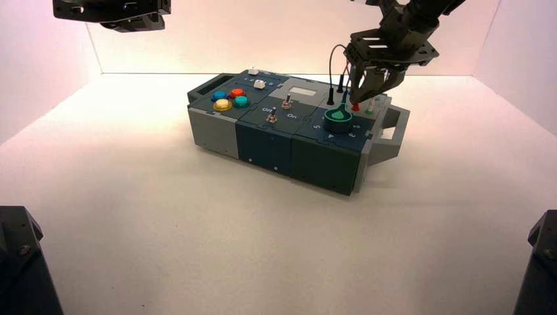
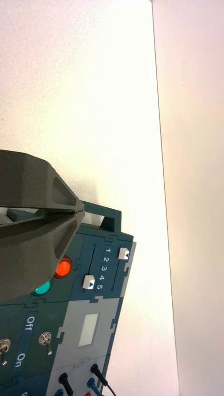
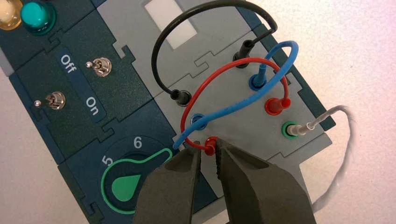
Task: Insert the red wire.
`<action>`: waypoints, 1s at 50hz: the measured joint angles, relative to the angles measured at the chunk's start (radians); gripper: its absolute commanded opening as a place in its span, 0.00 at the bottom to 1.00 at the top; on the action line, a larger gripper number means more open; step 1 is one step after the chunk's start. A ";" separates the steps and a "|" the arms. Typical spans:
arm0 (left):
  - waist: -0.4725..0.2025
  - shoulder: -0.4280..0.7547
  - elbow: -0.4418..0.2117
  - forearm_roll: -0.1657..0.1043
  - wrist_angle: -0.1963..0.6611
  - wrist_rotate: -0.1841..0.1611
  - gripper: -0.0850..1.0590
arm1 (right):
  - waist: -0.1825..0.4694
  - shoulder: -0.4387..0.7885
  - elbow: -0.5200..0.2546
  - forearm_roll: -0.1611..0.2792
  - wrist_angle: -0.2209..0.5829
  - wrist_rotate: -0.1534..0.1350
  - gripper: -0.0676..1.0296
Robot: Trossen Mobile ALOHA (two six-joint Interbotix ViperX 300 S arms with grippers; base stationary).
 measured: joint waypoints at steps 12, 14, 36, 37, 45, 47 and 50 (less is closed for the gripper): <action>0.000 0.002 0.000 0.000 -0.002 0.000 0.05 | 0.006 -0.084 0.017 0.002 0.029 0.000 0.23; 0.000 0.000 0.000 0.000 -0.002 0.000 0.05 | 0.009 -0.101 0.020 0.002 0.029 -0.002 0.23; 0.000 0.000 0.002 0.000 -0.002 0.000 0.05 | 0.009 -0.175 0.038 0.000 0.028 0.000 0.23; 0.000 0.000 0.000 0.000 -0.002 0.000 0.05 | 0.009 -0.175 0.038 0.000 0.028 0.000 0.23; 0.000 0.002 0.000 0.000 0.000 0.002 0.05 | 0.009 -0.222 0.069 -0.002 -0.003 -0.002 0.23; 0.000 0.000 0.000 0.000 -0.002 0.000 0.05 | 0.009 -0.249 0.086 -0.002 -0.021 0.000 0.23; 0.002 0.002 0.002 0.000 -0.002 0.000 0.05 | 0.009 -0.284 0.106 -0.002 -0.043 -0.002 0.23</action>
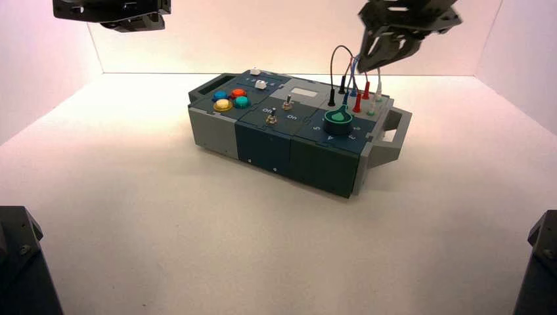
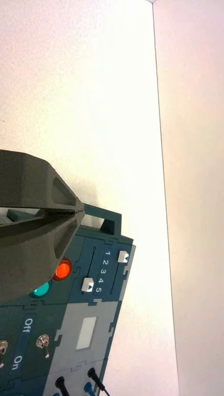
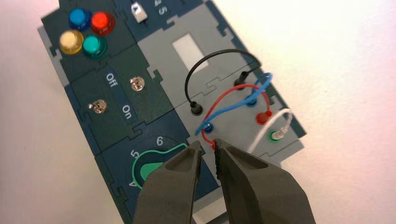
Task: Insert the red wire.
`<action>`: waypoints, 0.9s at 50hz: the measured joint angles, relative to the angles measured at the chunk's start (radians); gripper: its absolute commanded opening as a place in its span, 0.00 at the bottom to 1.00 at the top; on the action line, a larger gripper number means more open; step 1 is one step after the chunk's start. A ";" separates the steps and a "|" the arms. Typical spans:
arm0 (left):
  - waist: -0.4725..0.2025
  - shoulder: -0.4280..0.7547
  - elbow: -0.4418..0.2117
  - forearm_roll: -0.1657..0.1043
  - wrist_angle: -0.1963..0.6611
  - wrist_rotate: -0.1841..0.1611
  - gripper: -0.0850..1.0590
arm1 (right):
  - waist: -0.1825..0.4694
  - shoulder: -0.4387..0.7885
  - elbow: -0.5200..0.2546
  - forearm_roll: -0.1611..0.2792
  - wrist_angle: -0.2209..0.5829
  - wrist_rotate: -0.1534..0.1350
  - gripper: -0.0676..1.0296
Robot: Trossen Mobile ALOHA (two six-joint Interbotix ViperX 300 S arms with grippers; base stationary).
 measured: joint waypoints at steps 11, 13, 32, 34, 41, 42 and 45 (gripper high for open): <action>-0.002 0.012 -0.002 0.000 0.000 0.000 0.05 | 0.000 -0.081 0.049 0.002 -0.066 0.000 0.23; 0.000 0.017 -0.003 0.000 0.000 0.000 0.05 | 0.000 -0.084 0.054 0.003 -0.077 0.002 0.23; 0.000 0.035 -0.011 0.000 0.002 0.002 0.05 | -0.002 -0.092 0.077 0.005 -0.146 0.009 0.23; -0.002 0.035 -0.011 0.000 0.000 0.002 0.05 | -0.006 -0.104 0.084 0.005 -0.156 0.014 0.23; 0.000 0.038 -0.011 0.000 0.000 0.002 0.05 | -0.029 -0.156 0.107 0.005 -0.179 0.015 0.23; -0.002 0.040 -0.011 0.000 0.000 0.002 0.05 | -0.038 -0.173 0.115 0.006 -0.186 0.015 0.23; 0.000 0.044 -0.011 0.000 0.000 0.002 0.05 | -0.043 -0.195 0.135 0.014 -0.207 0.017 0.23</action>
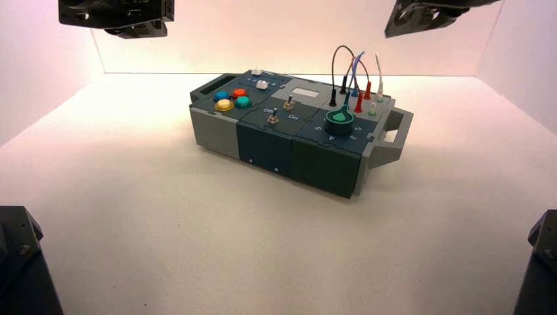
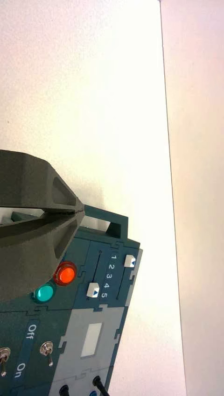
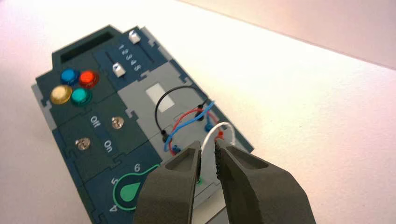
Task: Insert the red wire.
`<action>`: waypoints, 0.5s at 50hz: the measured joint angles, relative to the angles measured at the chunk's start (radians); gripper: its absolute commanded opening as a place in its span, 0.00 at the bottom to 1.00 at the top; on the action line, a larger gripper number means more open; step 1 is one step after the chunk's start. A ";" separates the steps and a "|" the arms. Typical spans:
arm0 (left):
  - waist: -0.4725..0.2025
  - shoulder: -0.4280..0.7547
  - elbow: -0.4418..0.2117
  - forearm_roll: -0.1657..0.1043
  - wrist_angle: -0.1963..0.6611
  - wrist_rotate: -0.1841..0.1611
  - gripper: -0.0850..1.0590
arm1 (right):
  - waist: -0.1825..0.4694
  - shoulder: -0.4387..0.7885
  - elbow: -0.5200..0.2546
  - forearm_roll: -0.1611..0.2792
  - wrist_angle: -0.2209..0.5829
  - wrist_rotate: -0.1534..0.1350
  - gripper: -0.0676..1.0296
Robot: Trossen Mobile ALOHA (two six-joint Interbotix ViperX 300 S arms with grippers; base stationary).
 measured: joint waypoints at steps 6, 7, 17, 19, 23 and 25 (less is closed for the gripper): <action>0.000 0.011 -0.006 0.000 0.000 0.000 0.05 | -0.006 -0.044 0.032 0.011 -0.031 0.000 0.23; 0.000 0.012 -0.008 0.000 0.000 0.000 0.05 | -0.008 -0.048 0.034 0.011 -0.034 0.000 0.23; 0.000 0.014 -0.018 0.000 0.002 0.000 0.05 | -0.008 -0.072 0.055 0.015 -0.063 0.000 0.23; 0.000 0.015 -0.018 0.000 0.000 0.000 0.05 | -0.008 -0.072 0.055 0.017 -0.063 0.002 0.23; 0.000 0.018 -0.020 0.000 0.000 0.000 0.05 | -0.009 -0.072 0.057 0.017 -0.069 0.002 0.23; 0.000 0.020 -0.023 0.000 0.000 0.000 0.05 | -0.009 -0.072 0.057 0.018 -0.069 0.000 0.23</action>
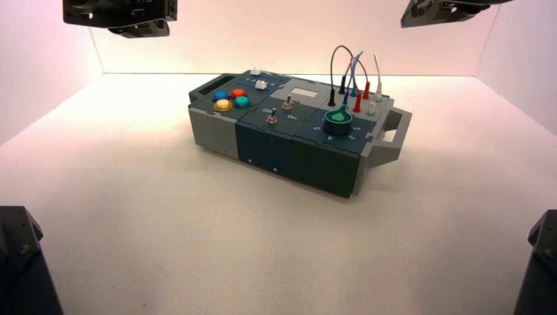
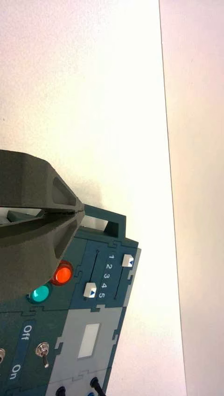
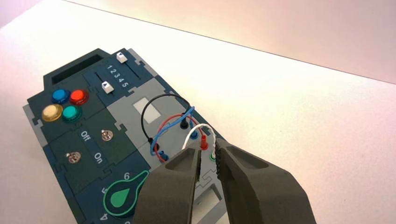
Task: Insert the red wire.
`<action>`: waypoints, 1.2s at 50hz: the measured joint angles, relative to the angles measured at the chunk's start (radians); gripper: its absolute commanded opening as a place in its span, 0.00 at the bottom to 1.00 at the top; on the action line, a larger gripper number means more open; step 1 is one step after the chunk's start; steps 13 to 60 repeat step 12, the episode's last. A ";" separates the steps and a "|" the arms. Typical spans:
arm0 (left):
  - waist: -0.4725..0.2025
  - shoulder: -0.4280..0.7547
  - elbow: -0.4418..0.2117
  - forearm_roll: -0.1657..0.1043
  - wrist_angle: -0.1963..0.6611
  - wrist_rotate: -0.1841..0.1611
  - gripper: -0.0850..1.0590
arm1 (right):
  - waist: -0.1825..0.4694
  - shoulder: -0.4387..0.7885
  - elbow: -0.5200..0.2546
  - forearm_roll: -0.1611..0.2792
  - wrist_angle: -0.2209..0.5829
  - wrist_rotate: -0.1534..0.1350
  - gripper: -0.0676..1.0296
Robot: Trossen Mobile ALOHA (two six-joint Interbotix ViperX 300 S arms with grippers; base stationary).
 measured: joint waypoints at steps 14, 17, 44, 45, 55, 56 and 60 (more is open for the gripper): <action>0.000 0.003 -0.005 0.000 0.000 0.000 0.05 | 0.000 0.005 0.003 0.003 -0.015 0.000 0.23; 0.000 0.003 -0.005 0.000 0.000 0.000 0.05 | 0.000 0.005 0.003 0.003 -0.015 0.000 0.23; 0.000 0.003 -0.005 0.000 0.000 0.000 0.05 | 0.000 0.005 0.003 0.003 -0.015 0.000 0.23; 0.000 0.003 -0.005 0.000 0.000 0.000 0.05 | 0.000 0.005 0.003 0.003 -0.015 0.000 0.23; 0.000 0.003 -0.005 0.000 0.000 0.000 0.05 | 0.000 0.005 0.003 0.003 -0.015 0.000 0.23; 0.000 0.003 -0.005 0.000 0.000 0.000 0.05 | 0.000 0.005 0.003 0.003 -0.015 0.000 0.23; 0.000 0.003 -0.005 0.000 0.000 0.000 0.05 | 0.000 0.005 0.003 0.003 -0.015 0.000 0.23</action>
